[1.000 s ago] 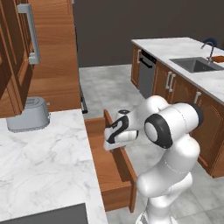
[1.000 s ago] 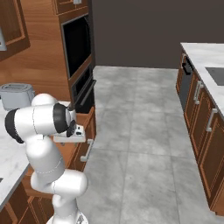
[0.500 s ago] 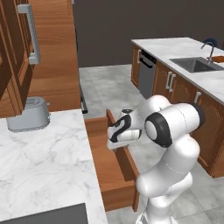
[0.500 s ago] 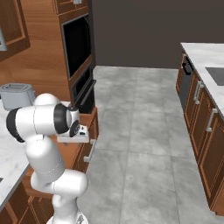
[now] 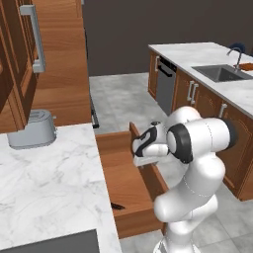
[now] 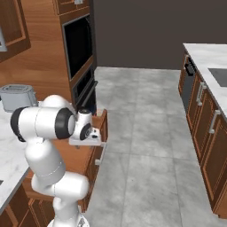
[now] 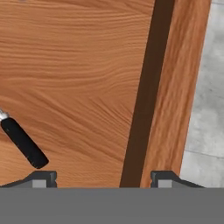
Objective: Pick up the knife from the drawer and place it on the cutting board. Then place the meat from the plate to the cutting board.
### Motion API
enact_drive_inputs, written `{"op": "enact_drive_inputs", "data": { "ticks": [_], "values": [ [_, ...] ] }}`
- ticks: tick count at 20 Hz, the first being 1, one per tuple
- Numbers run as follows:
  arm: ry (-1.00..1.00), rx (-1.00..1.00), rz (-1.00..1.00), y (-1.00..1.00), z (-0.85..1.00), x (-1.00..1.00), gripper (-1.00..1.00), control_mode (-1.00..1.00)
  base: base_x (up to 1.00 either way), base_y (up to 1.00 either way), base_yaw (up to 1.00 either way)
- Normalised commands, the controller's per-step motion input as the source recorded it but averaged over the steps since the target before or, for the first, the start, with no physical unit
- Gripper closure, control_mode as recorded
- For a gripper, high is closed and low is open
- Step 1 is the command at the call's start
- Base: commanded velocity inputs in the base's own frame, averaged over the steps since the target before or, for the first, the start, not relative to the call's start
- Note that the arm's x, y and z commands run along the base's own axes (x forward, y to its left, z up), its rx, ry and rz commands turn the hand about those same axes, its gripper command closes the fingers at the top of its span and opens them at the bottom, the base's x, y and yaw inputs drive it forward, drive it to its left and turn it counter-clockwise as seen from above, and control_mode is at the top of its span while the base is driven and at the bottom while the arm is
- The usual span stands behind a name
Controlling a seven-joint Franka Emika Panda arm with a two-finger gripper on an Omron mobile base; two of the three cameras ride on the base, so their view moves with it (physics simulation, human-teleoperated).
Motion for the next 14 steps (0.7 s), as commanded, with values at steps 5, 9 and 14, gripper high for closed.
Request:
{"op": "enact_drive_inputs", "data": {
  "ticks": [5,9,14],
  "values": [
    [0.0,0.0,0.01,-0.65,-0.21,0.01,-1.0,-1.0,0.0,0.0,0.0],
    [0.0,0.0,0.03,-0.72,-0.23,0.0,-1.0,-1.0,0.0,0.0,0.0],
    [0.0,0.0,0.04,-0.73,-0.23,0.01,-1.0,-1.0,0.0,0.0,0.0]
  ]
}}
